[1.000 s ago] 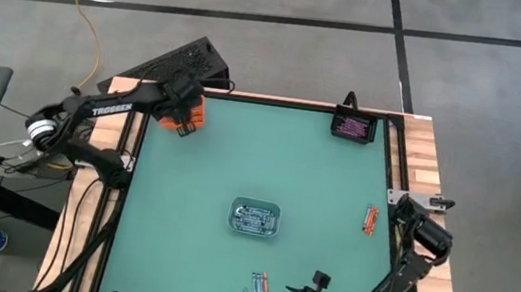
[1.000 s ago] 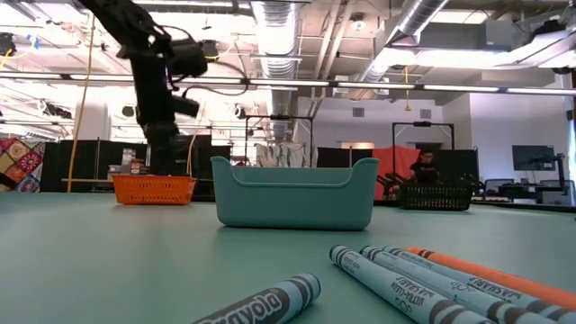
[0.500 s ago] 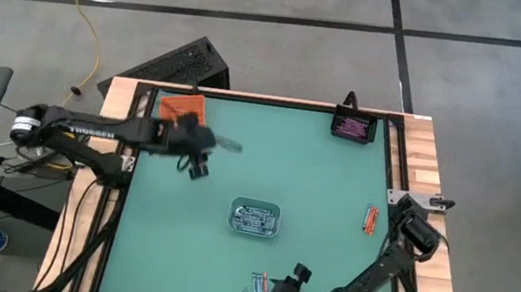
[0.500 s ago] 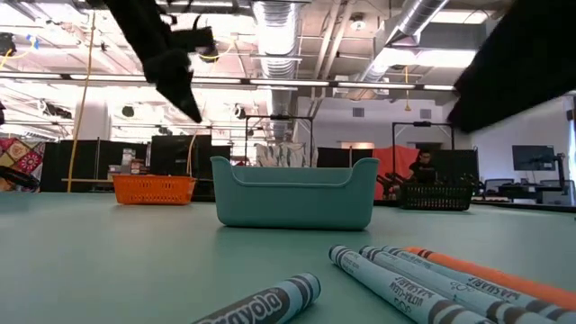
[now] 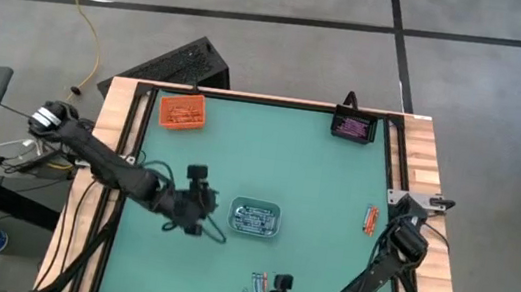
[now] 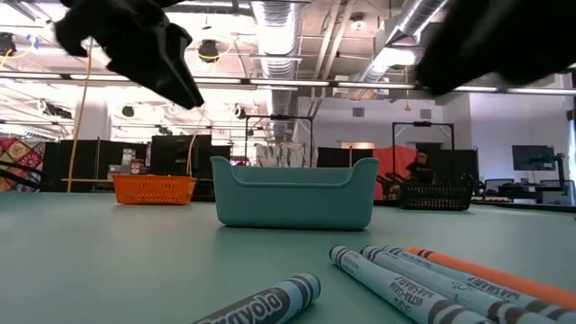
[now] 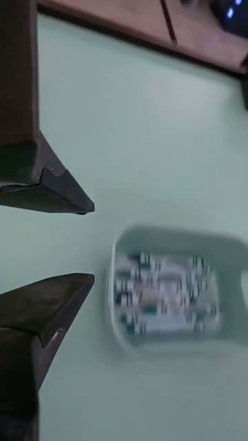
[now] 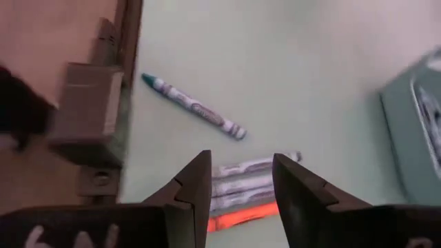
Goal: Sort crayons
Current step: Put the light blue crayon into the blue bin
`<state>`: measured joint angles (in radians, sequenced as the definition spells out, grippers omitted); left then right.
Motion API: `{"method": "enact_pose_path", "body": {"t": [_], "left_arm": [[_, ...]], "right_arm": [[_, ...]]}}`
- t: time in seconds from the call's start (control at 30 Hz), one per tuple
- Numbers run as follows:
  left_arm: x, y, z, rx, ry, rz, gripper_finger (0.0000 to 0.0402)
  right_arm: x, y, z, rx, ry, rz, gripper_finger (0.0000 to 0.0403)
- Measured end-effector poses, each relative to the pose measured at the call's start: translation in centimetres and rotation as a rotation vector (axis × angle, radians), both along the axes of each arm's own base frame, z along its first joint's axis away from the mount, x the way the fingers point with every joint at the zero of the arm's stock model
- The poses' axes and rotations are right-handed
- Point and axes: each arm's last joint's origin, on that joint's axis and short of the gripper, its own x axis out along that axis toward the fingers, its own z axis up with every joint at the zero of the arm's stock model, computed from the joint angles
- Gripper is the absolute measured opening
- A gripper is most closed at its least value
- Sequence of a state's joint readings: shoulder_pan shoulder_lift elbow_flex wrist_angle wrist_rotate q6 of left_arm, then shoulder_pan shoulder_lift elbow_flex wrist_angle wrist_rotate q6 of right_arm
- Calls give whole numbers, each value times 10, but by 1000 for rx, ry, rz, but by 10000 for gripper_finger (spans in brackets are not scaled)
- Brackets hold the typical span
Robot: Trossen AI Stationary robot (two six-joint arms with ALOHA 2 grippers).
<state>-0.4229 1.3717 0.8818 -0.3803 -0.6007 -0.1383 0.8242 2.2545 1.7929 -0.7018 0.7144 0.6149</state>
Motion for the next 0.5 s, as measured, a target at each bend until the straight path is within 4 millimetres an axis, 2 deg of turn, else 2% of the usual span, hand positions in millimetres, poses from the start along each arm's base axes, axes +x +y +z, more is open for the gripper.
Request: {"method": "enact_pose_path", "body": {"t": [0.2, 0.37, 0.5], "left_arm": [[2, -32, -23, -27, 23, -47, 142], [-4, -54, -35, -52, 26, -55, 142], [-13, -67, -36, -55, -2, -54, 142]], "right_arm": [[33, -29, 0, 55, 184, 202, 148], [52, -45, 2, 56, 229, 403, 148], [64, -55, 0, 73, 245, 534, 148]]}}
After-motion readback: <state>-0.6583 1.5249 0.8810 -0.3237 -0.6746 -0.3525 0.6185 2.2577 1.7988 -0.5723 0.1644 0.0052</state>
